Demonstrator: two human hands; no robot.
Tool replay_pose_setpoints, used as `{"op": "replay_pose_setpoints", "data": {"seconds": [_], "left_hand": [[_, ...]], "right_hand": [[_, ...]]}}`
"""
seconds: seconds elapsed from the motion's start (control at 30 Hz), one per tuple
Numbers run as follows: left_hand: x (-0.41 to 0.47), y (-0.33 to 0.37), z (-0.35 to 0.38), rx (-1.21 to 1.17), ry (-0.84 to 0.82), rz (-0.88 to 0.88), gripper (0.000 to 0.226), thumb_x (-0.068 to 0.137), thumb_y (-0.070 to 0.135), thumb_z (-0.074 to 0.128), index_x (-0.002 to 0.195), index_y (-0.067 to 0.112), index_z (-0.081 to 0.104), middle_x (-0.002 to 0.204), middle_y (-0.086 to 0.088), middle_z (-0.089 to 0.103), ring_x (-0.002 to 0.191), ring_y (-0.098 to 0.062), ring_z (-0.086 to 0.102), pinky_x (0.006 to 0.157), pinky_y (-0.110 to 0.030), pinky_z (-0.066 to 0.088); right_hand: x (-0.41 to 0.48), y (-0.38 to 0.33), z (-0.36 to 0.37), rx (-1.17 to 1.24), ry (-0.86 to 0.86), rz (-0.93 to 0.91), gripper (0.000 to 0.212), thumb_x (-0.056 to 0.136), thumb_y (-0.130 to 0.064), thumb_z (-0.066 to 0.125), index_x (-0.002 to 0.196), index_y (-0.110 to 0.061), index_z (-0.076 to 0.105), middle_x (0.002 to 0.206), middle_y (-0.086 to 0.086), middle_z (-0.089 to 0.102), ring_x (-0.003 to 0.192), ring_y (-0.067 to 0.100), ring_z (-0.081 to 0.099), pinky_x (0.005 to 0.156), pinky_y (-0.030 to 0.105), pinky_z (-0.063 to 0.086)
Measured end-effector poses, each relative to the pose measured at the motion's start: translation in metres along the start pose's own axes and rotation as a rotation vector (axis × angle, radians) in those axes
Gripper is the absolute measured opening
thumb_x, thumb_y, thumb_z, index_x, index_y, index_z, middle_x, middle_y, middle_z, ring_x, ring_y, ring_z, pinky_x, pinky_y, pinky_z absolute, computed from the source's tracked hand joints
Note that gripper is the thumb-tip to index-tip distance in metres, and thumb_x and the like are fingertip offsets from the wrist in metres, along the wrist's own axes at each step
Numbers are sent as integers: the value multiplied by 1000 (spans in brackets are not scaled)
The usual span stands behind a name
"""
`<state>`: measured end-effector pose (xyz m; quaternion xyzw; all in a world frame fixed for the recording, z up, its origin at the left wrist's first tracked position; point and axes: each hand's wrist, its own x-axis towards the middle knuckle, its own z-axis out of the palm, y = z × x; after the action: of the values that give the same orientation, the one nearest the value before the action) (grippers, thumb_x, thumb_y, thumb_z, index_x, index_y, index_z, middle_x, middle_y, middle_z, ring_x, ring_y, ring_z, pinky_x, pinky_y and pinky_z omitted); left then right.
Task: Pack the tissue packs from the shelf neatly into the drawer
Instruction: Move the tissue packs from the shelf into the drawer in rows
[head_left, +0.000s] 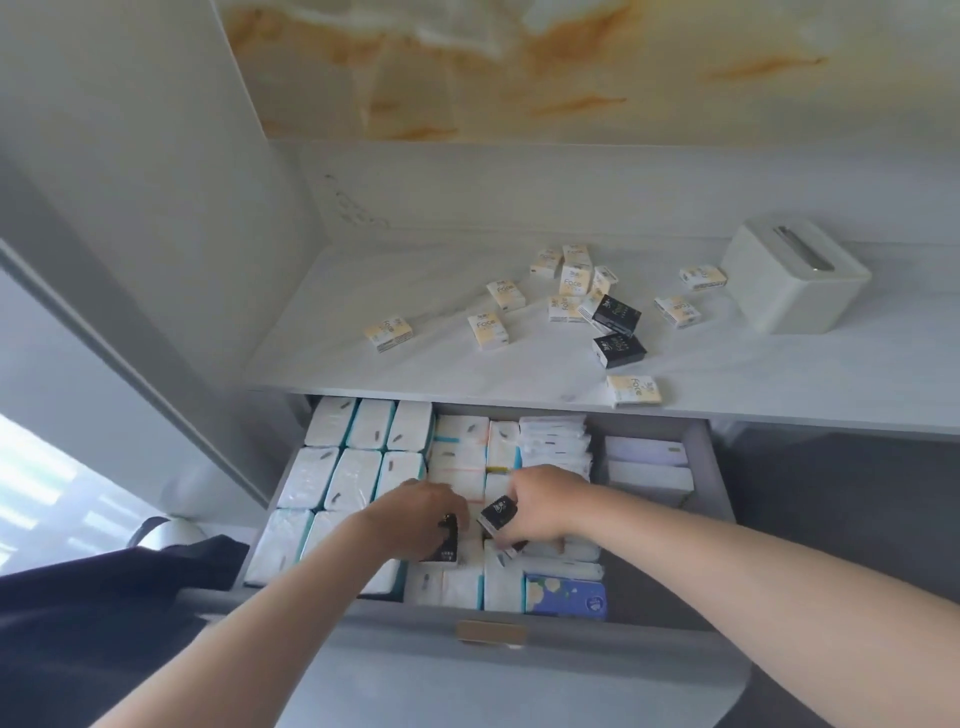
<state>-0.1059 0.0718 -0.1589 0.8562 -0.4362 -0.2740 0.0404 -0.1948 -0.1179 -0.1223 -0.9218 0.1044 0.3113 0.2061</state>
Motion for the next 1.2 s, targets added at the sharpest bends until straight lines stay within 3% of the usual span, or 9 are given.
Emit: {"op": "replay_pose_setpoints", "data": {"seconds": [0.13, 0.23, 0.33, 0.4, 0.6, 0.8, 1.0, 1.1, 1.2], "left_hand": [[-8, -10, -2, 138, 26, 1, 47, 83, 29, 66, 126, 37, 52, 119, 10, 64, 117, -18, 48, 108, -36, 34], [-12, -9, -5, 155, -26, -3, 38, 82, 32, 69, 119, 36, 63, 118, 10, 65, 116, -17, 52, 108, -33, 34], [-14, -2, -4, 205, -65, 34, 34, 83, 32, 70, 117, 35, 66, 119, 11, 65, 116, -17, 51, 105, -29, 33], [-16, 2, -5, 215, -78, 27, 35, 83, 33, 71, 118, 34, 65, 117, 11, 66, 113, -16, 52, 101, -28, 34], [-17, 4, -13, 73, -88, -53, 32, 85, 29, 66, 116, 35, 63, 111, 17, 67, 107, -11, 58, 96, -28, 44], [6, 24, -40, -74, 140, -40, 21, 95, 28, 58, 114, 31, 65, 112, 12, 64, 97, -9, 60, 88, -29, 51], [65, 69, -97, -181, 400, -7, 22, 95, 27, 53, 115, 27, 64, 108, 10, 64, 88, -10, 59, 79, -27, 49], [102, 96, -113, -137, 401, 29, 24, 96, 28, 53, 119, 29, 61, 111, 10, 64, 91, -12, 60, 83, -31, 52], [139, 116, -119, -75, 430, 47, 29, 99, 27, 47, 126, 31, 57, 122, 3, 61, 104, -16, 56, 88, -33, 49]], "right_hand": [[2, -17, 27, 89, -32, 1, 90, 75, -67, 67, 143, -20, 32, 103, 2, 64, 60, 20, 68, 73, 34, 57], [5, -24, 44, 77, -113, -24, 72, 90, -49, 63, 147, -18, 30, 132, 11, 55, 61, 24, 65, 58, 32, 53], [10, -28, 49, 116, -109, 18, 53, 92, -28, 64, 138, -14, 42, 125, 12, 56, 74, 28, 68, 60, 35, 55], [10, -35, 49, 190, -106, 76, 37, 94, -17, 61, 127, -5, 52, 118, 17, 64, 70, 29, 71, 47, 27, 48], [11, -40, 53, 289, -221, 116, 28, 98, -16, 50, 119, 0, 57, 98, 17, 75, 58, 26, 66, 39, 22, 43], [3, -4, -9, 317, 151, -40, 25, 93, -18, 53, 117, -22, 61, 95, -1, 67, 58, 12, 64, 56, 24, 48], [-7, 71, -87, 251, 688, 39, 26, 91, -17, 51, 109, -27, 68, 114, -7, 65, 103, 17, 61, 81, 29, 46], [-2, 109, -109, 237, 790, 178, 27, 83, -27, 59, 109, -30, 63, 119, -1, 56, 108, 23, 56, 83, 33, 45], [4, 137, -118, 105, 645, 235, 55, 67, -57, 70, 114, -32, 55, 119, 2, 48, 113, 25, 49, 87, 36, 43]]}}
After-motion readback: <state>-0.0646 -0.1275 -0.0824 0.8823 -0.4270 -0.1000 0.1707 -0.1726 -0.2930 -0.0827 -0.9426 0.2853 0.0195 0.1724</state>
